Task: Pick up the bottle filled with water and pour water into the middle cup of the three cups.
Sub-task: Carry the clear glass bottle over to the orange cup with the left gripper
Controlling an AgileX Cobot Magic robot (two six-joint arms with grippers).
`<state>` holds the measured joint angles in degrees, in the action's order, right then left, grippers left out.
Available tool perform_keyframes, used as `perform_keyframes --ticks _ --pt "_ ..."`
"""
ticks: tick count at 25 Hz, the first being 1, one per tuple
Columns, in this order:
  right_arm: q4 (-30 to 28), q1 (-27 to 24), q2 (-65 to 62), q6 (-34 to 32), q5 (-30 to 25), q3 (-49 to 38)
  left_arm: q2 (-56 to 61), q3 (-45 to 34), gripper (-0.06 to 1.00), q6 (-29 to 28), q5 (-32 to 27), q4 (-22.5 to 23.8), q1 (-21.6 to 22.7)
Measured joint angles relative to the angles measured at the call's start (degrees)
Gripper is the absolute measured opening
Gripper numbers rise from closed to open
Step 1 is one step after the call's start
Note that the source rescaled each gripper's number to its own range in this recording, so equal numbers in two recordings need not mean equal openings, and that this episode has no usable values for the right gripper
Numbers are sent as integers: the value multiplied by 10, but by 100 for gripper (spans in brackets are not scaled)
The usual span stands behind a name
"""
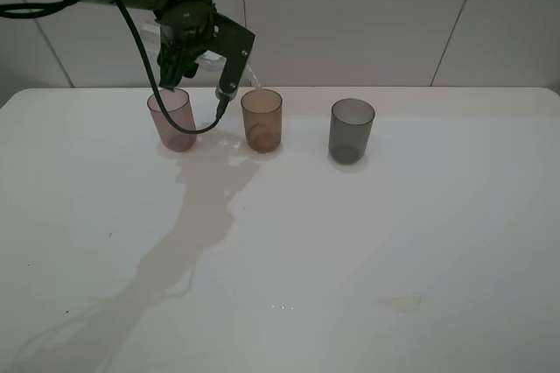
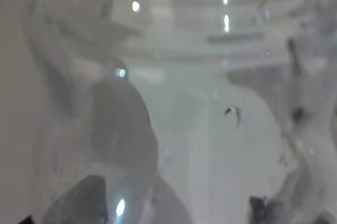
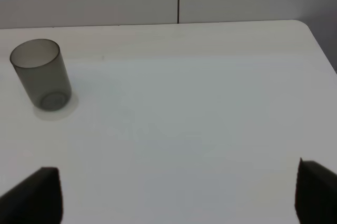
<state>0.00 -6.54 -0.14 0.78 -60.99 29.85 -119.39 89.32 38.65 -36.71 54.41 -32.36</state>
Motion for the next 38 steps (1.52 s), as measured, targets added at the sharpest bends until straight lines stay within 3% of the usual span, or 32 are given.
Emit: perform_keyframes --ticks 38 --pt "0 0 0 0 0 0 -3 0 1 1 45 185 -14"
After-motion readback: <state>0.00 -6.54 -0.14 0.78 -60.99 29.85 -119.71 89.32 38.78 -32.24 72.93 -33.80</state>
